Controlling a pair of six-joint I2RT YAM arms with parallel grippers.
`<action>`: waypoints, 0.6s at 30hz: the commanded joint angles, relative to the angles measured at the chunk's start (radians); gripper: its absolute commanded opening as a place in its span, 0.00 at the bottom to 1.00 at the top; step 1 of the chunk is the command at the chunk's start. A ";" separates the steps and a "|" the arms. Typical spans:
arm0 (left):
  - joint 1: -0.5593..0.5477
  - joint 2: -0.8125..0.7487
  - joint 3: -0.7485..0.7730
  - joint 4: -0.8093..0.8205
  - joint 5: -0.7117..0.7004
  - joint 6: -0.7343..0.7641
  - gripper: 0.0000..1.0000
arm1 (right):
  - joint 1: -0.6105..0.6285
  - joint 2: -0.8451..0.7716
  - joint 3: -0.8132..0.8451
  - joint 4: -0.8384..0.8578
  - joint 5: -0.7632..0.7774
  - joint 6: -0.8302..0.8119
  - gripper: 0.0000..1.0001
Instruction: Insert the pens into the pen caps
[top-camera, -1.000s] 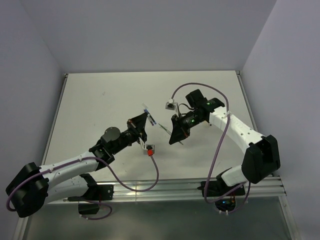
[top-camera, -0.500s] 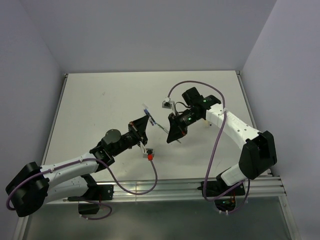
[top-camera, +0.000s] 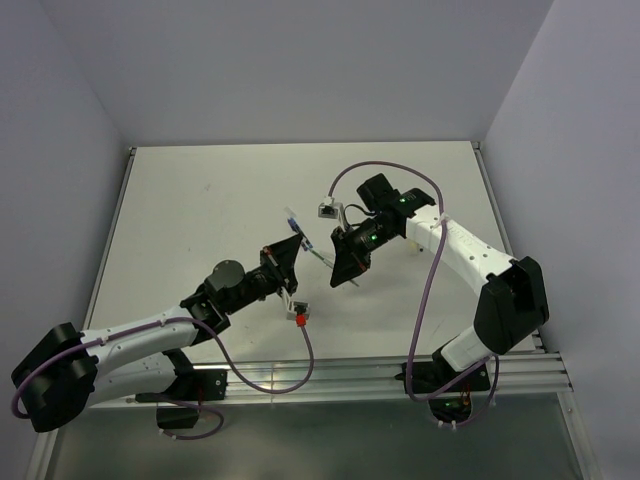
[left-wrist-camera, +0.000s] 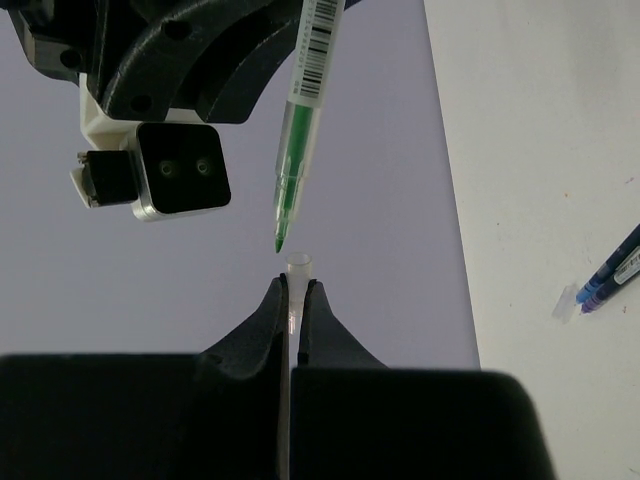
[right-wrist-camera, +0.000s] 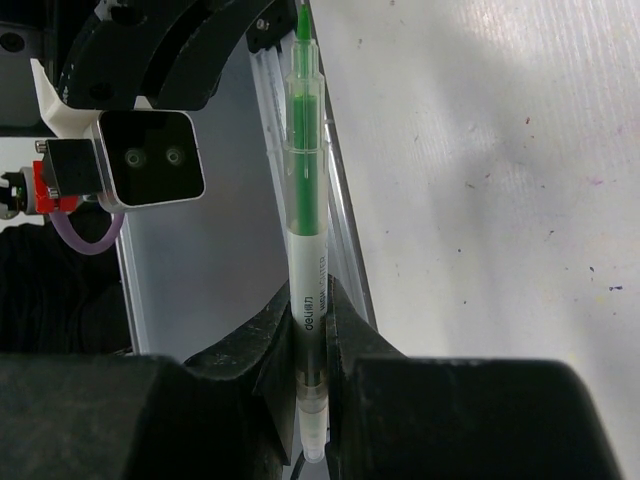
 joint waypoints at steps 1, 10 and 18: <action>-0.015 -0.009 0.019 0.016 0.025 0.022 0.00 | 0.006 -0.001 0.047 -0.012 -0.001 -0.022 0.00; -0.024 -0.018 0.007 0.024 0.036 0.024 0.00 | 0.005 0.004 0.031 -0.012 0.007 -0.025 0.00; -0.024 -0.041 -0.001 0.016 0.028 0.019 0.00 | -0.007 -0.010 0.019 -0.012 0.016 -0.023 0.00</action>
